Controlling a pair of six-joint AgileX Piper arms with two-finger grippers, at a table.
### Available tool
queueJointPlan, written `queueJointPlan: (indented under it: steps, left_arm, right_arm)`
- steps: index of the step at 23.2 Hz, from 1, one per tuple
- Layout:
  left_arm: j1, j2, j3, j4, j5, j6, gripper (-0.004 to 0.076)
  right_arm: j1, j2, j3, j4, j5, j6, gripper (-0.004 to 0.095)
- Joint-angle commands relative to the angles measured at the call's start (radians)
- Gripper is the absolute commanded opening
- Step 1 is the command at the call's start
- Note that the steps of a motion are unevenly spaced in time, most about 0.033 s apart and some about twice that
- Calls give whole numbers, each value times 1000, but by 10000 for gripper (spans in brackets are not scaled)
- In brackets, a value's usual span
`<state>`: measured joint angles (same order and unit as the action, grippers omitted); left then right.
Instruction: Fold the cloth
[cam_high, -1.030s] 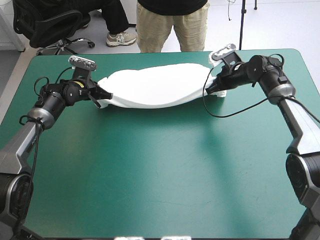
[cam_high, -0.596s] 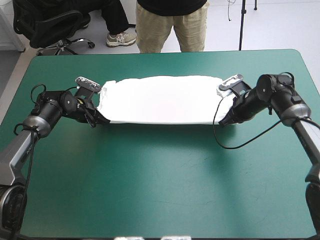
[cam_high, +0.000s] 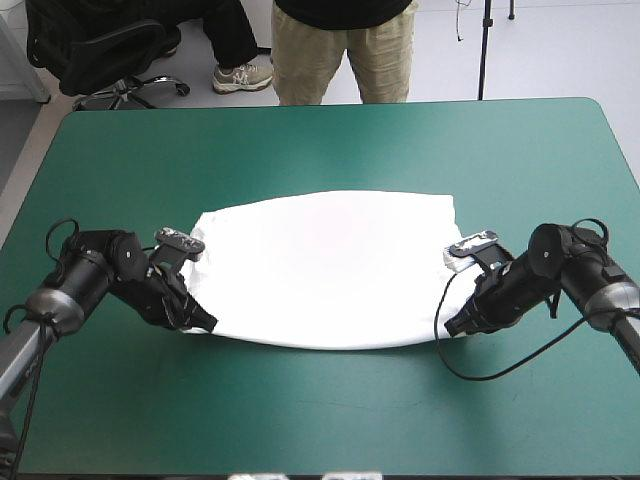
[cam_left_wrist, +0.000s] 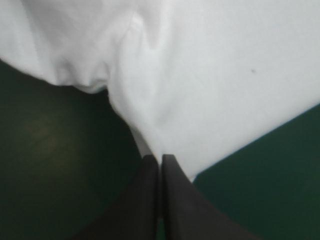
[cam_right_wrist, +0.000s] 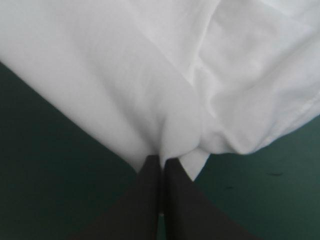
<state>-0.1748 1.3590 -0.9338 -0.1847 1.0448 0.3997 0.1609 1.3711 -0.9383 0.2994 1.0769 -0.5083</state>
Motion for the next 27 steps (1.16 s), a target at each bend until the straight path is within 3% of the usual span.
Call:
queueJointPlan:
  steps: [1,6,8,12,15,17,23,27]
  left_arm:
    - [-16,-83,69,-12,-86,-39,-17]
    - [-16,-88,88,-5,-97,-45,-17]
    - [-16,-88,90,-7,-111,3,18]
    - [-16,-123,88,62,-198,-56,323]
    - [-14,-175,88,105,-261,-117,406]
    - [-14,-220,88,115,-337,-175,416]
    - [-14,-222,88,8,-445,-196,415]
    - [-14,-218,88,-13,-473,-179,415]
  right_arm:
    - [-3,-36,43,53,-14,-12,-15]
    - [22,-62,78,28,-86,5,-15]
    - [22,-83,78,39,-102,8,9]
    - [22,-180,37,17,-98,71,405]
    - [22,-242,-6,-68,-84,178,473]
    - [22,-310,-35,-169,-89,312,473]
    - [22,-313,-54,-359,-173,463,473]
    - [-4,-216,-54,-381,-226,491,473]
